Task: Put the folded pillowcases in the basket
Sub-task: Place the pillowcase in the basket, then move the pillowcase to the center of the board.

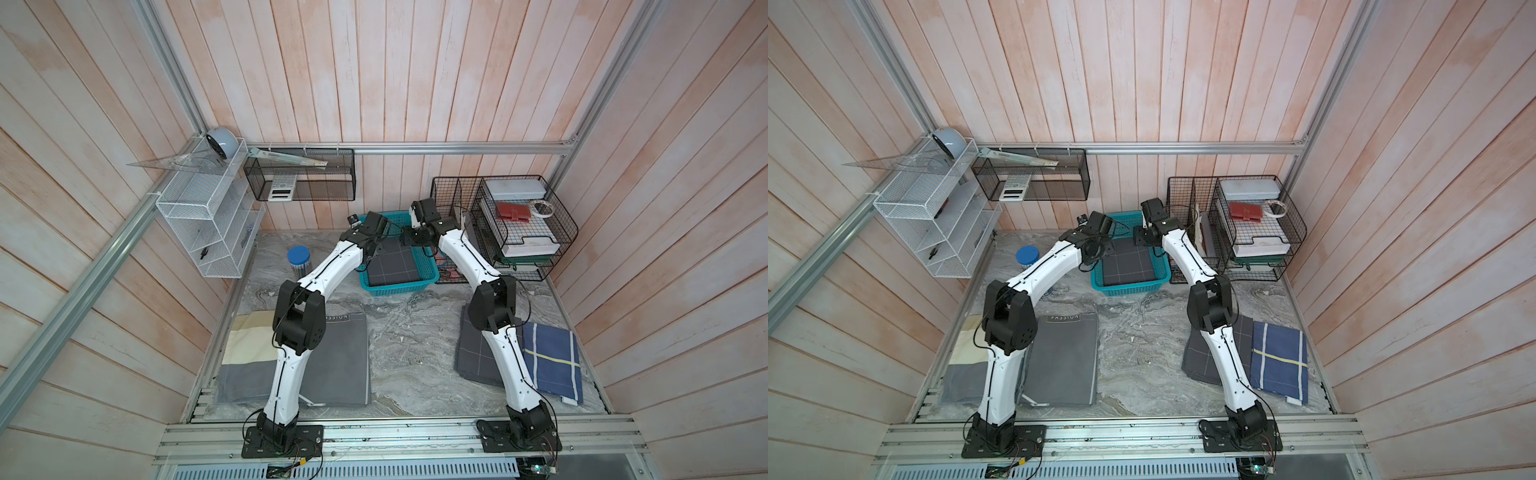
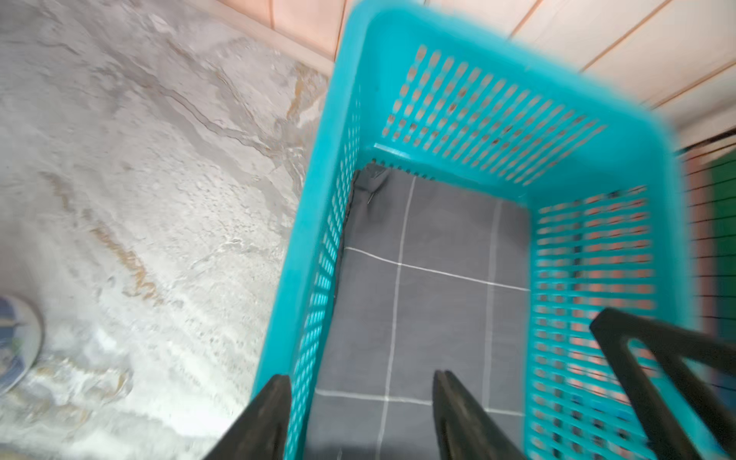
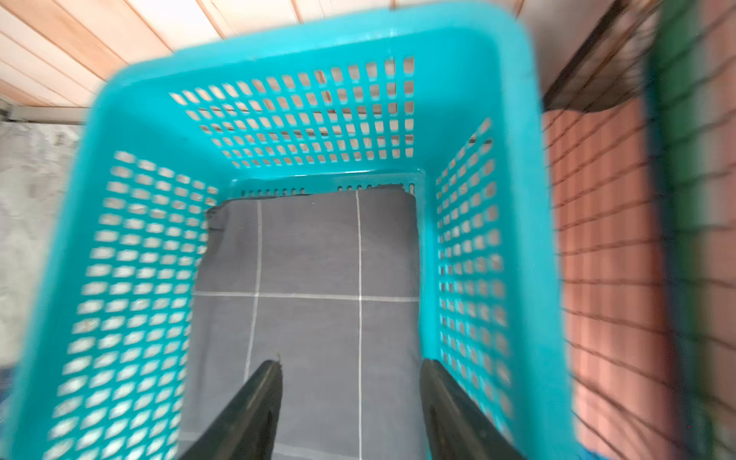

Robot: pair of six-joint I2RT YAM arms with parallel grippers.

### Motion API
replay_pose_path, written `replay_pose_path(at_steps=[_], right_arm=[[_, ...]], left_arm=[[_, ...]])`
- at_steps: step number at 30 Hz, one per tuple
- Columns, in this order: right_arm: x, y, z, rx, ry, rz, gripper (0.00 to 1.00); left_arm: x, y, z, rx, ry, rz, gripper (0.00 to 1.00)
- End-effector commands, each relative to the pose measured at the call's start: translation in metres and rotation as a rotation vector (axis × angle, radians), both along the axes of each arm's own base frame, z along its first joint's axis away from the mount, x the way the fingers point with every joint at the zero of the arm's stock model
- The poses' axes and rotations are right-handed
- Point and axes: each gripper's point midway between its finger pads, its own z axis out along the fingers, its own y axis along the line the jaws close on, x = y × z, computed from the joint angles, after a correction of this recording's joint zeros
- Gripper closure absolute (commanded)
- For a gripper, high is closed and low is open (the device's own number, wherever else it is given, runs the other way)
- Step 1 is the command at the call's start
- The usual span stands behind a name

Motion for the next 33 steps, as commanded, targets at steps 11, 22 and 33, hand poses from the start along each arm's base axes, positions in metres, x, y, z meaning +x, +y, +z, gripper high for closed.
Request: replay_pose_path(at_steps=[11,22,33], right_arm=[[-0.176,-0.090,0.063,0.019,-0.036,-0.134,0.34],[-0.284,-0.166,-0.050,-0.074,0.112,-0.302,0.31],[-0.289,-0.178,-0.103,-0.167,0.229,-0.353,0.30]], left_arm=[[-0.148,0.060,0.056,-0.107,-0.161,-0.073,0.15],[-0.236,0.052,-0.018,-0.227,-0.094,-0.138,0.09],[-0.247,0.002,-0.039,-0.254,-0.097,-0.208,0.04]])
